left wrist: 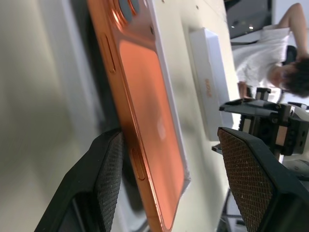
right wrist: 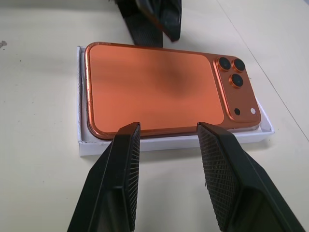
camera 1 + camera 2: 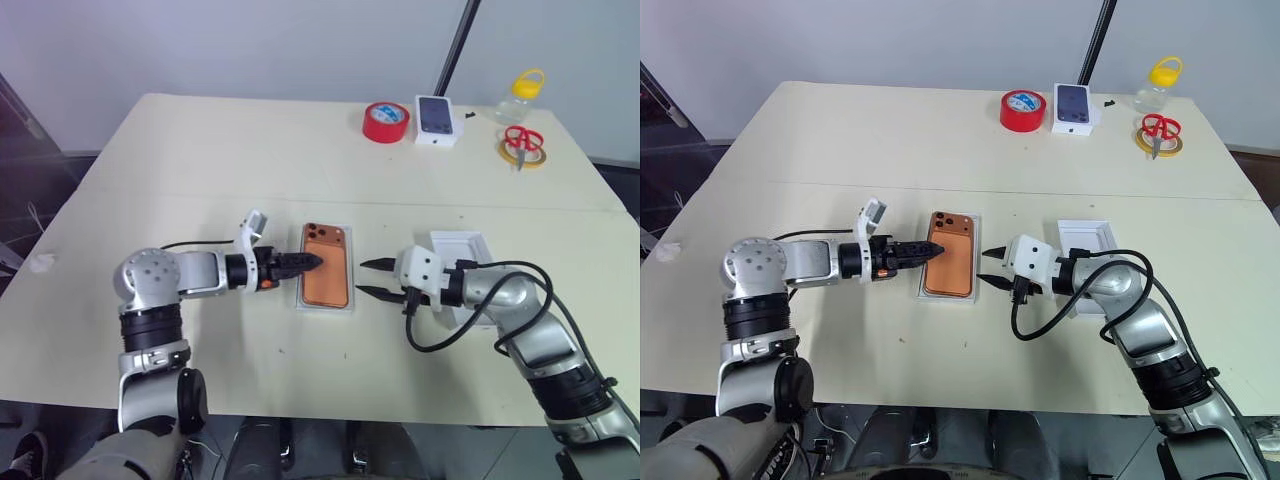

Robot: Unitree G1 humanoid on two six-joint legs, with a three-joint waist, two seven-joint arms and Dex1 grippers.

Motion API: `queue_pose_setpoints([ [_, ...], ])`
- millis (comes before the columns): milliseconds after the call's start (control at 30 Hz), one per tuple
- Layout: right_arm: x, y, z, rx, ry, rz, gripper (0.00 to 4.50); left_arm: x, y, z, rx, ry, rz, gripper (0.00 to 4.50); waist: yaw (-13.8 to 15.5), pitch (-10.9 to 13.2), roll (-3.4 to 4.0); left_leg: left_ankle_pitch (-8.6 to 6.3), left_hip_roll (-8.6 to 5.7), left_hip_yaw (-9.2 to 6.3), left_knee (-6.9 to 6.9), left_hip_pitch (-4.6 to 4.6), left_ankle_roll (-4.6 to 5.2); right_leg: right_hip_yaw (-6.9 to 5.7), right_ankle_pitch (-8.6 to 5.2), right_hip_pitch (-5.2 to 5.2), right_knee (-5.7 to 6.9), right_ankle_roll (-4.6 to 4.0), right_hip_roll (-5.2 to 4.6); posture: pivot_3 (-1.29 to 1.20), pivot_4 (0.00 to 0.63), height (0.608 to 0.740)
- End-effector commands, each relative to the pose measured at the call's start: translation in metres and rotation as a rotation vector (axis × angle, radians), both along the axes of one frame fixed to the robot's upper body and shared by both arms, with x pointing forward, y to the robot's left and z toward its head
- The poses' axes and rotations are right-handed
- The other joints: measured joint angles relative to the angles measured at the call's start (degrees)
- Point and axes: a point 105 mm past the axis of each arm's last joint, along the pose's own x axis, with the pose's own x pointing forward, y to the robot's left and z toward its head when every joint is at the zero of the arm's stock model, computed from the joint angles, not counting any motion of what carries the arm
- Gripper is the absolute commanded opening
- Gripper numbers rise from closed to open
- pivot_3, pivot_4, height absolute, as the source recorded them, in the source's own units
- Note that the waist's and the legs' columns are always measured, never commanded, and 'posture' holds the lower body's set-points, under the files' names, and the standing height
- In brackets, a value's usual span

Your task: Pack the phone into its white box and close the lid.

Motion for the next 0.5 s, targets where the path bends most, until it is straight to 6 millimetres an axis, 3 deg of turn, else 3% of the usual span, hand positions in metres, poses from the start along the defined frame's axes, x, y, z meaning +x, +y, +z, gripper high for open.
queue_pose_setpoints([
  [33, 0.002, 0.0, 0.007, 0.006, -0.046, -0.004, 1.95, 0.002, 0.0, 0.02, 0.005, -0.08, -0.023, 3.17, 0.1, 0.0, 0.0, 0.0, 0.0, 0.0, 0.0, 0.0, 0.0, 0.0, 0.0, 0.0, 0.0, 0.0, -0.01, 0.0, 0.15, 0.733],
  [200, 0.007, -0.002, 0.007, 0.0, -0.066, -0.022, 1.95, -0.002, 0.006, 0.024, 0.03, -0.1, -0.051, 3.17, -0.02, 0.0, 0.0, 0.01, -0.02, 0.0, 0.0, 0.0, -0.01, 0.0, 0.0, 0.0, 0.0, 0.0, -0.02, 0.0, 0.15, 0.733],
  [233, 0.008, -0.003, 0.008, -0.001, -0.073, -0.027, 1.95, -0.003, 0.006, 0.027, 0.032, -0.123, -0.058, 2.94, -0.03, 0.0, 0.0, 0.01, -0.01, 0.0, -0.01, 0.0, -0.02, 0.0, 0.0, 0.0, 0.0, 0.0, -0.02, 0.0, 0.15, 0.733],
  [300, 0.013, -0.005, 0.011, 0.021, -0.077, -0.054, 1.39, -0.001, 0.007, 0.033, 0.031, -0.158, -0.052, 2.3, -0.05, 0.0, 0.0, 0.02, -0.01, 0.0, -0.01, 0.0, -0.03, 0.0, 0.0, -0.01, 0.0, 0.0, -0.01, 0.0, 0.15, 0.733],
  [400, 0.017, -0.008, 0.008, 0.009, -0.083, -0.083, 0.06, 0.008, 0.015, 0.027, 0.126, -0.218, -0.008, 0.82, -0.03, 0.0, 0.0, 0.02, -0.01, 0.0, -0.01, 0.0, -0.04, 0.0, 0.0, -0.01, 0.01, 0.0, -0.02, 0.0, 0.15, 0.733],
  [433, 0.019, -0.01, 0.006, -0.003, -0.084, -0.094, 0.0, 0.012, 0.02, 0.023, 0.177, -0.246, 0.012, 0.29, -0.04, 0.0, 0.0, 0.02, -0.01, 0.0, -0.01, 0.0, -0.04, 0.01, 0.0, 0.0, 0.01, 0.0, -0.02, 0.0, 0.15, 0.733],
  [500, 0.022, -0.011, -0.001, -0.039, -0.089, -0.108, 0.0, 0.017, 0.026, 0.017, 0.286, -0.335, 0.004, 0.05, -0.18, 0.0, 0.01, 0.02, -0.02, 0.01, -0.04, 0.01, -0.06, 0.01, -0.01, -0.02, 0.0, -0.02, -0.02, 0.0, 0.15, 0.733],
])
